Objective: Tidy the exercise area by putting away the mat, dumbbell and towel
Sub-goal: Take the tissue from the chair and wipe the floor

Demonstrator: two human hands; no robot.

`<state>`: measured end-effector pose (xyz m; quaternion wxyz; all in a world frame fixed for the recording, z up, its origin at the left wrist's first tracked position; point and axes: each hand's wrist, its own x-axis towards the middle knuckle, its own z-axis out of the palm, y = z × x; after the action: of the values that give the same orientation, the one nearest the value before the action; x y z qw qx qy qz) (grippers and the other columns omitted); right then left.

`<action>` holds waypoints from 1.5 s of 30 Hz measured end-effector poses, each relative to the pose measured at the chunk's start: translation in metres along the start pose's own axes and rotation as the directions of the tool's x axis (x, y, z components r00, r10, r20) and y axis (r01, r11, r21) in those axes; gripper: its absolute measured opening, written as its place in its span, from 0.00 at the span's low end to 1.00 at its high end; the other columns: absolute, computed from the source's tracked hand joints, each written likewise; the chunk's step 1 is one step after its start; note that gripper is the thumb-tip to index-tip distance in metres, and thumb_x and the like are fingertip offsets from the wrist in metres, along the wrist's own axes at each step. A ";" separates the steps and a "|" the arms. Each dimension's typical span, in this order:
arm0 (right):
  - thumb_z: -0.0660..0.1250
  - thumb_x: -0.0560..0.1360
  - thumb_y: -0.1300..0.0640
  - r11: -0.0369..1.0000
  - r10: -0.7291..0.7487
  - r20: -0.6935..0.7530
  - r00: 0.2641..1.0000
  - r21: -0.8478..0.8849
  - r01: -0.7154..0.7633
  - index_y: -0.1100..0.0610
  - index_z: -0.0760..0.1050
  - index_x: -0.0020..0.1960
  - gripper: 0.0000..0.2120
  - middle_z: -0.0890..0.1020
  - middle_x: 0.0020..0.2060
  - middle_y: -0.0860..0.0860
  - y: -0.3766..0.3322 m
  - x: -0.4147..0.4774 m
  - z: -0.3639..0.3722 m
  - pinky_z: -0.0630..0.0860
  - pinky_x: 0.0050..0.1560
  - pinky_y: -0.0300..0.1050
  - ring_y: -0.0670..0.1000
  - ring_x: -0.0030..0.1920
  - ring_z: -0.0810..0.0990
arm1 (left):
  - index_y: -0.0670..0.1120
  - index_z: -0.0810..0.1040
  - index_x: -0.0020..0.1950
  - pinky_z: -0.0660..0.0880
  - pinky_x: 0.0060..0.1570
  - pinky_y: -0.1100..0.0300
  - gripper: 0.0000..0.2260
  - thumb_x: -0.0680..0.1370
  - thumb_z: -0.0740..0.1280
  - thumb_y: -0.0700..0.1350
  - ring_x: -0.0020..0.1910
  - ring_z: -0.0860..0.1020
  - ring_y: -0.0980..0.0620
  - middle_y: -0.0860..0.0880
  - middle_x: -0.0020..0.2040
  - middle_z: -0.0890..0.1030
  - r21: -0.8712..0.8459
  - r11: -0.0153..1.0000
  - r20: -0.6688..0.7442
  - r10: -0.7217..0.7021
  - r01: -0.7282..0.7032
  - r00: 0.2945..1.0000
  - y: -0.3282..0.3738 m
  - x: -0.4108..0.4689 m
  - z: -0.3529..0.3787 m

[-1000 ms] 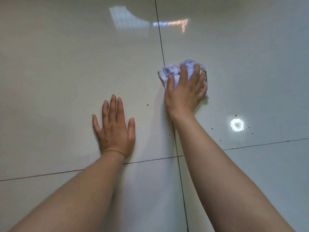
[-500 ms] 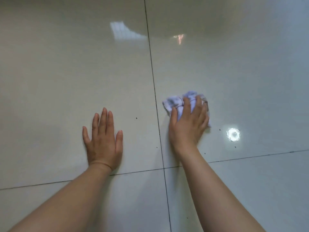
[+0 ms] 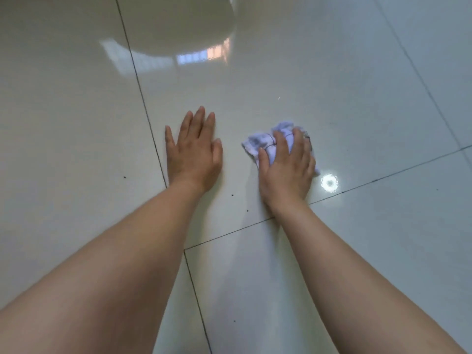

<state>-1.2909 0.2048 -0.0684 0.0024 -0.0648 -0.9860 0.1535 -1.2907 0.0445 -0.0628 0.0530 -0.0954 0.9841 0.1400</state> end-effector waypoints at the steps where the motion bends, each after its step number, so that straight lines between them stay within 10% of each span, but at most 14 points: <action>1: 0.58 0.77 0.43 1.000 0.016 -0.016 1.000 -0.003 -0.016 0.47 0.63 0.71 0.24 0.56 0.75 0.52 0.001 0.015 0.001 0.47 0.71 0.49 0.55 0.75 0.51 | 0.52 0.51 0.77 0.39 0.72 0.45 0.24 0.81 0.50 0.51 0.76 0.46 0.54 0.54 0.78 0.49 0.005 1.000 -0.021 -0.002 0.002 1.000 0.000 0.001 0.003; 10: 0.52 0.74 0.40 0.987 -0.150 0.049 0.988 0.066 0.147 0.46 0.63 0.71 0.26 0.58 0.75 0.52 0.014 0.001 -0.011 0.51 0.71 0.51 0.55 0.74 0.54 | 0.52 0.54 0.76 0.42 0.72 0.45 0.26 0.78 0.48 0.54 0.76 0.50 0.53 0.53 0.78 0.52 0.006 1.000 -0.021 -0.017 0.017 1.000 0.000 0.001 0.000; 17: 0.57 0.76 0.45 0.998 -0.009 -0.088 0.996 0.066 0.015 0.51 0.69 0.68 0.22 0.62 0.73 0.55 0.001 0.111 0.000 0.51 0.72 0.50 0.58 0.73 0.57 | 0.53 0.54 0.76 0.42 0.72 0.45 0.28 0.76 0.43 0.56 0.76 0.50 0.54 0.54 0.77 0.52 0.025 0.999 -0.010 -0.027 0.028 1.000 0.000 0.003 0.001; 24: 0.57 0.74 0.44 0.926 -0.370 -0.005 0.929 0.082 0.369 0.52 0.72 0.65 0.23 0.68 0.69 0.55 -0.024 0.091 0.006 0.60 0.68 0.55 0.60 0.71 0.63 | 0.51 0.58 0.75 0.44 0.71 0.45 0.28 0.76 0.45 0.55 0.75 0.53 0.52 0.52 0.77 0.56 0.001 1.000 -0.040 -0.021 0.021 0.999 0.001 0.002 0.000; 36: 0.61 0.75 0.43 0.997 0.022 -0.034 0.999 0.079 -0.020 0.45 0.69 0.67 0.22 0.60 0.74 0.53 -0.007 0.083 -0.001 0.49 0.70 0.52 0.58 0.74 0.54 | 0.53 0.56 0.76 0.43 0.71 0.46 0.28 0.76 0.44 0.56 0.75 0.51 0.54 0.54 0.77 0.54 0.011 1.000 -0.037 -0.029 0.030 0.999 0.000 0.002 0.002; 42: 0.59 0.76 0.48 0.916 -0.382 -0.006 0.924 0.128 0.379 0.50 0.77 0.60 0.16 0.71 0.66 0.55 0.027 0.057 -0.011 0.65 0.64 0.56 0.60 0.68 0.67 | 0.53 0.56 0.76 0.44 0.71 0.45 0.27 0.76 0.45 0.55 0.75 0.52 0.53 0.54 0.77 0.54 0.019 0.999 -0.021 -0.035 0.035 0.999 0.000 0.002 0.001; 45: 0.61 0.75 0.50 0.966 -0.225 -0.042 0.973 0.120 0.229 0.51 0.75 0.61 0.16 0.70 0.66 0.53 0.036 0.063 -0.017 0.65 0.63 0.54 0.58 0.67 0.67 | 0.52 0.56 0.76 0.44 0.71 0.45 0.27 0.77 0.45 0.55 0.75 0.51 0.53 0.54 0.77 0.54 0.021 0.999 -0.009 -0.039 0.040 0.999 0.000 0.002 0.001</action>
<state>-1.3483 0.2522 -0.0637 0.0377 0.0467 -0.9754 0.2122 -1.2928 0.0444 -0.0645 0.0525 -0.1148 0.9837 0.1280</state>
